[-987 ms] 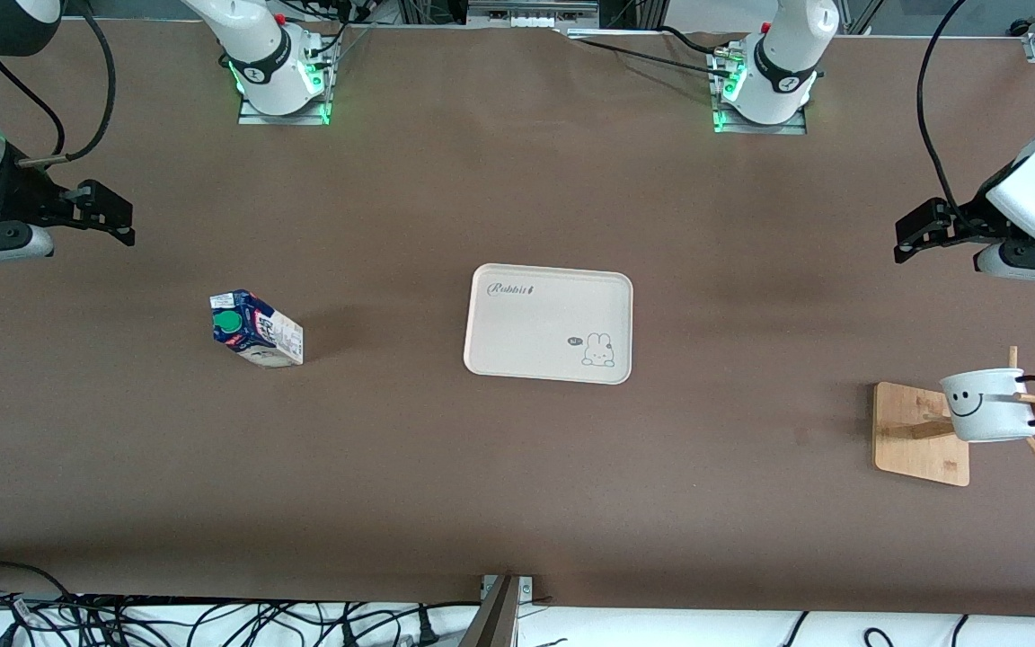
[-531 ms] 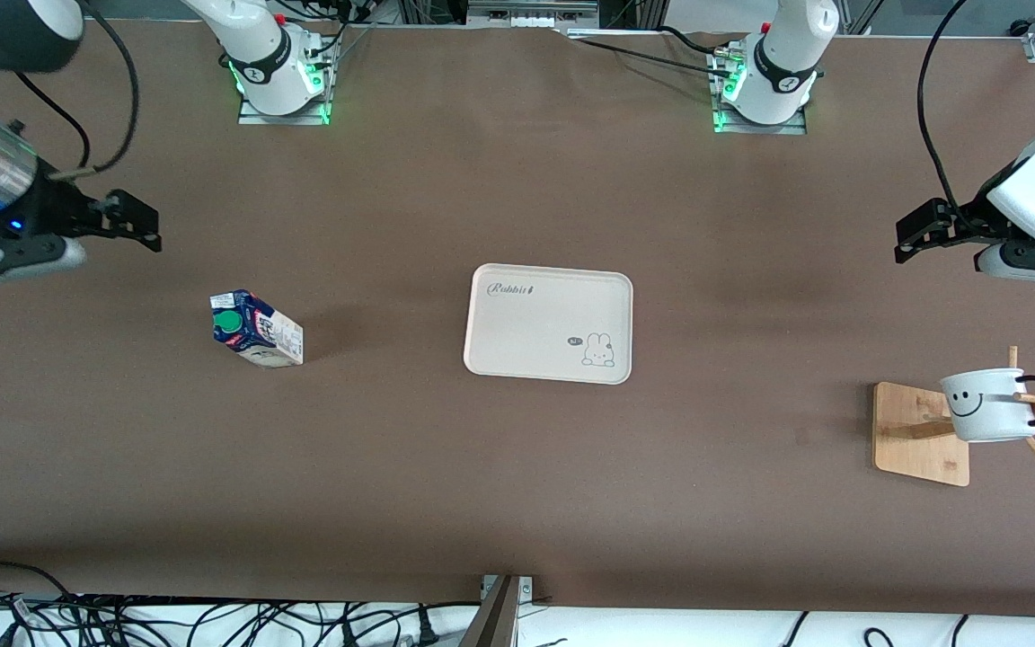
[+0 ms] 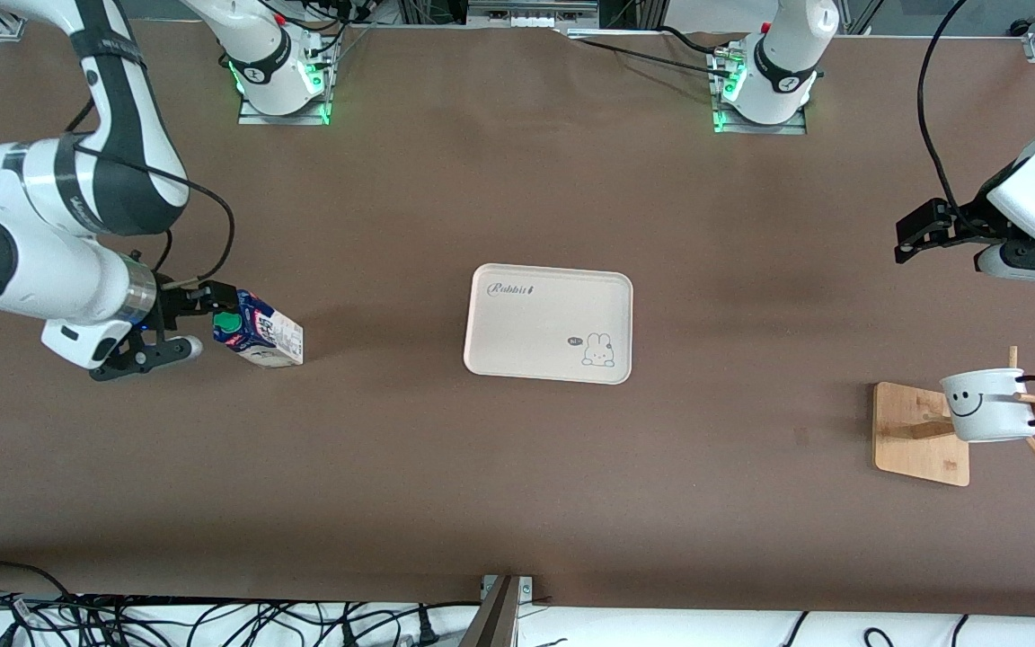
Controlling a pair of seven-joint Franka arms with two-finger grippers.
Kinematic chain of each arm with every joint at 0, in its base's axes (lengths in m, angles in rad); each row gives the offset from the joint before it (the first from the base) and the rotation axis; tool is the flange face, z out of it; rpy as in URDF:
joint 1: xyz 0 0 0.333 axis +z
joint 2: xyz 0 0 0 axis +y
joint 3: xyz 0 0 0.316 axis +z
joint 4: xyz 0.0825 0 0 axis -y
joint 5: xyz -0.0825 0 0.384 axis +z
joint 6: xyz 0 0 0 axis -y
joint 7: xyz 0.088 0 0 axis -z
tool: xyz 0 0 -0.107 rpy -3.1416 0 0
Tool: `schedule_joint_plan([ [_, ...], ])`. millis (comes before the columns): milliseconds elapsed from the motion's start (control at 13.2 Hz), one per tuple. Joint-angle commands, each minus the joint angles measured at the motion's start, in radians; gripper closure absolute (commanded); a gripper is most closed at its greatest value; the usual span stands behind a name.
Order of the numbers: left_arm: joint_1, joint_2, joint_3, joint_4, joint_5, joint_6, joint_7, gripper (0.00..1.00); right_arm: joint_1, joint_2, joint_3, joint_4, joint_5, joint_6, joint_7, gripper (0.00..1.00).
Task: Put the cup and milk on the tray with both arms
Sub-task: 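Reach the right gripper to the milk carton and grasp it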
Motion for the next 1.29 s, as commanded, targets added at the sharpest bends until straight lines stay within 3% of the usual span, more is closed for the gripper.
schedule_joint_plan([
  [0,0.005,0.012,-0.007,0.032,-0.007,-0.023,0.005,0.0,0.006,-0.03,-0.003,-0.063,0.021,0.04,0.012,0.0],
  [379,0.006,0.012,-0.007,0.032,-0.01,-0.03,0.005,0.0,0.008,-0.031,-0.002,-0.186,0.021,0.164,0.036,0.03],
  [455,0.006,0.011,-0.007,0.032,-0.01,-0.031,0.005,0.0,0.008,-0.03,-0.002,-0.189,0.021,0.161,0.038,0.1],
  [683,0.006,0.011,-0.007,0.032,-0.01,-0.045,0.005,0.0,0.017,-0.03,-0.002,-0.188,0.021,0.151,0.073,0.56],
  [759,0.006,0.011,-0.007,0.032,-0.011,-0.045,0.005,0.0,0.024,-0.03,-0.002,-0.185,0.021,0.146,0.078,0.68],
  [835,0.006,0.012,-0.007,0.033,-0.013,-0.045,0.005,0.0,0.026,-0.03,-0.002,-0.179,0.021,0.143,0.079,0.72],
  [1062,0.006,0.011,-0.007,0.032,-0.013,-0.046,0.007,0.0,0.046,-0.031,0.001,-0.14,0.021,0.119,0.088,0.72],
  [1214,0.006,0.011,-0.007,0.032,-0.013,-0.046,0.005,0.0,0.108,-0.031,0.006,-0.062,0.046,0.027,0.183,0.72],
])
